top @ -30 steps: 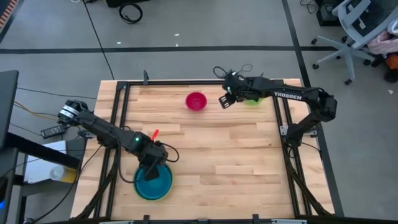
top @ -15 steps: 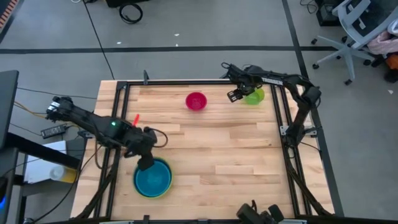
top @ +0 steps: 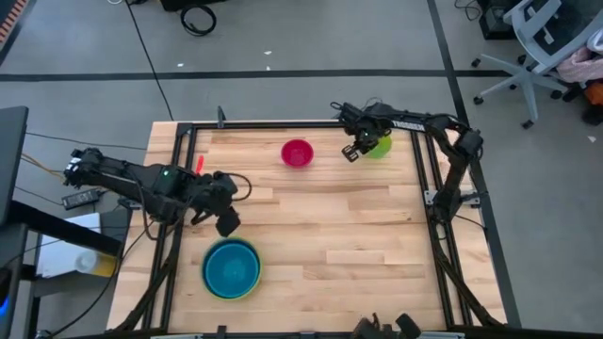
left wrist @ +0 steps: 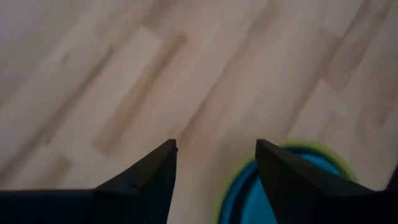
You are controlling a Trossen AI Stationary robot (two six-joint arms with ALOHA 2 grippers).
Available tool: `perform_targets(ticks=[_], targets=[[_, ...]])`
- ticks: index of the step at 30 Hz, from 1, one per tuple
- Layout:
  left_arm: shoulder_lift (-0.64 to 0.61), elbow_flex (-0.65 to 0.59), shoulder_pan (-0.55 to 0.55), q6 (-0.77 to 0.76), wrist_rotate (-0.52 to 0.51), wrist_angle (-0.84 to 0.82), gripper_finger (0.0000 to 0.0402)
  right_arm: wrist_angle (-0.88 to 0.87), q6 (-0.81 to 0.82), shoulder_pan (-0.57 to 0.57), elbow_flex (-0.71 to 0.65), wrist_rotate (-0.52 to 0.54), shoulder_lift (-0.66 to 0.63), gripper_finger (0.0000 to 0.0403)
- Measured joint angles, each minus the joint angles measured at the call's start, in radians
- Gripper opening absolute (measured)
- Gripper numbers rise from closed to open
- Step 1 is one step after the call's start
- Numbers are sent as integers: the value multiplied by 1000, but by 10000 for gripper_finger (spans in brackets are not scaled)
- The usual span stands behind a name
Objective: Nest bowls inside each other
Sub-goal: Stack the light green bowl on top of the blue bowl
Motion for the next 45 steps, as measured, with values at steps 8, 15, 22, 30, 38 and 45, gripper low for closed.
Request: perform_targets(ticks=[8,15,22,30,38,45], targets=[[1,0,170,149,-49,200,196,-5,-110,307,0,-16,-241,8],[6,0,366,215,-26,580,194,72,-261,637,0,124,-294,7],[106,0,382,270,-8,863,194,179,-379,828,0,370,-233,7],[272,-1,341,283,47,991,194,231,-444,909,0,505,-130,5],[375,-1,333,299,39,1020,194,269,-492,946,0,589,-84,8],[436,-1,333,322,-1,1005,187,287,-493,958,0,585,-84,10]])
